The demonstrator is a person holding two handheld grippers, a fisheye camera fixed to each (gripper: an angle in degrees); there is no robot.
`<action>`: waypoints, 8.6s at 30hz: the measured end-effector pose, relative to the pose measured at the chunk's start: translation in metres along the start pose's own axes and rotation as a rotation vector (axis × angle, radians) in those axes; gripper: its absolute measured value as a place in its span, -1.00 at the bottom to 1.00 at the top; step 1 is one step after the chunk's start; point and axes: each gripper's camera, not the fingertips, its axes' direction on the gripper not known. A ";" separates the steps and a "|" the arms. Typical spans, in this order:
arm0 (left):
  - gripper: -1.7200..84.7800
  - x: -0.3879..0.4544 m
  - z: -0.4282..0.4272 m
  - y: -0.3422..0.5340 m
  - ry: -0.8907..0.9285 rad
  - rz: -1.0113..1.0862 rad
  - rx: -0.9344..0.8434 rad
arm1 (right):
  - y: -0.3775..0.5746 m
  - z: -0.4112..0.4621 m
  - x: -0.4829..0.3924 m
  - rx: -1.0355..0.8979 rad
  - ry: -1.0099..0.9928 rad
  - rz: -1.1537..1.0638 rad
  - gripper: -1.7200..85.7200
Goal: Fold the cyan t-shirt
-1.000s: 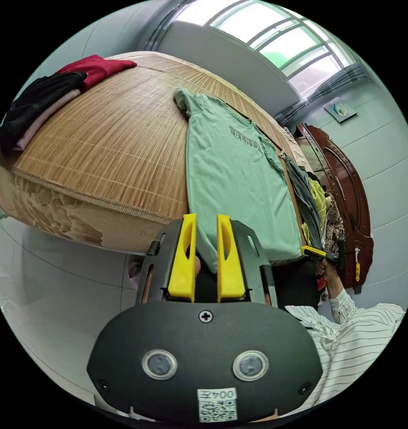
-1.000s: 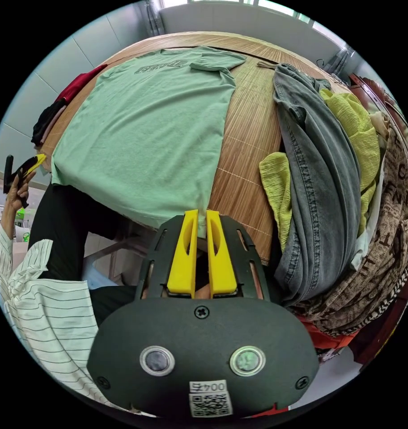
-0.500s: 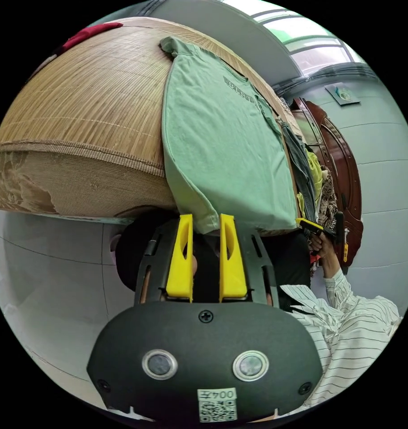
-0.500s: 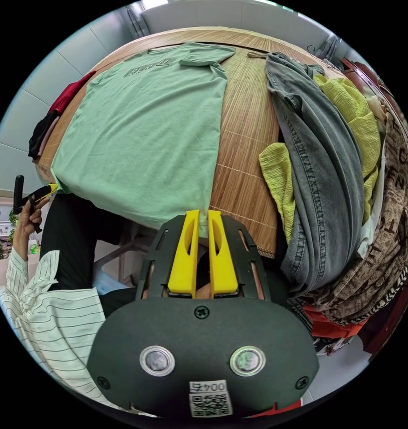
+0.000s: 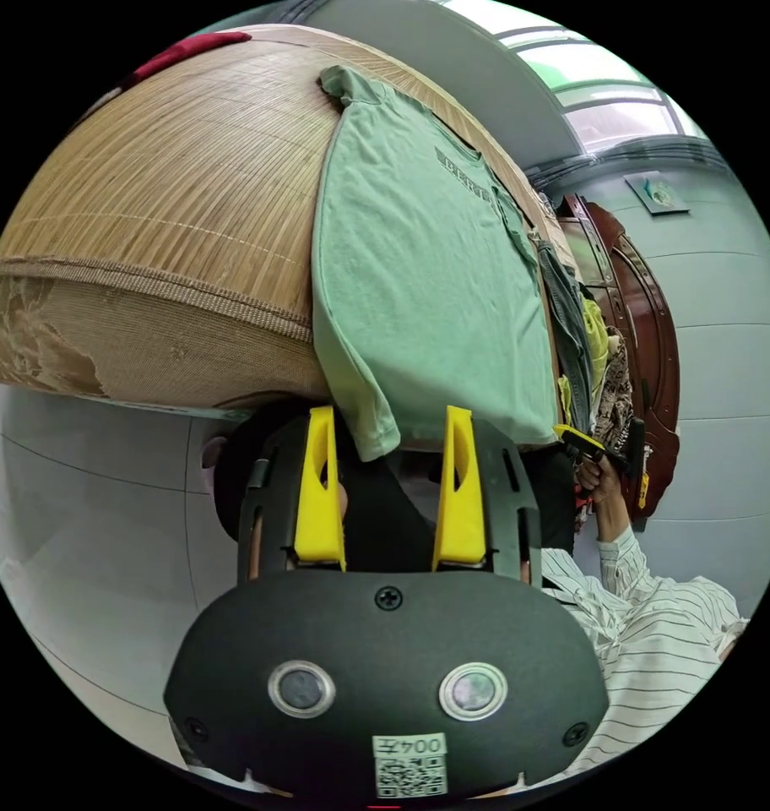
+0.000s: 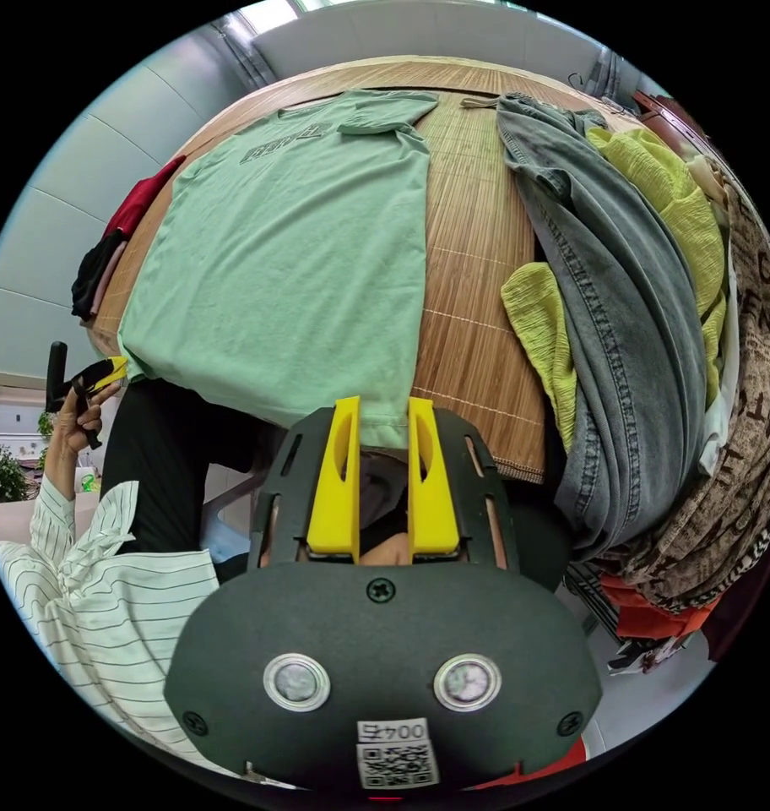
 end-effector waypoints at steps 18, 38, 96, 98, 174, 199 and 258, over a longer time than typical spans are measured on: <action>-0.92 -0.066 -0.071 0.017 0.221 -0.078 0.023 | -0.022 -0.007 -0.013 -0.060 -0.116 0.074 -0.98; -0.84 -0.079 -0.169 0.030 0.140 -0.059 0.390 | -0.082 -0.026 -0.166 -0.022 -0.036 -0.053 -0.91; -0.94 0.004 -0.077 -0.268 0.201 -0.044 0.303 | -0.549 0.231 -0.676 -0.009 -0.394 -0.400 -0.84; -0.91 0.008 -0.094 -0.274 0.234 -0.034 0.341 | -0.534 0.234 -0.648 0.018 -0.407 -0.395 -0.85; -0.88 0.017 -0.128 -0.571 -0.680 -0.039 0.429 | -0.419 0.361 -0.418 0.230 -0.800 -0.195 -0.98; -0.67 -0.004 -0.094 -0.372 -0.426 0.229 0.467 | -0.423 0.342 -0.401 0.228 -0.788 -0.197 -0.98; -0.88 0.181 0.084 -0.254 -0.621 0.426 0.359 | -0.532 0.167 -0.626 0.173 -0.040 -0.730 -0.77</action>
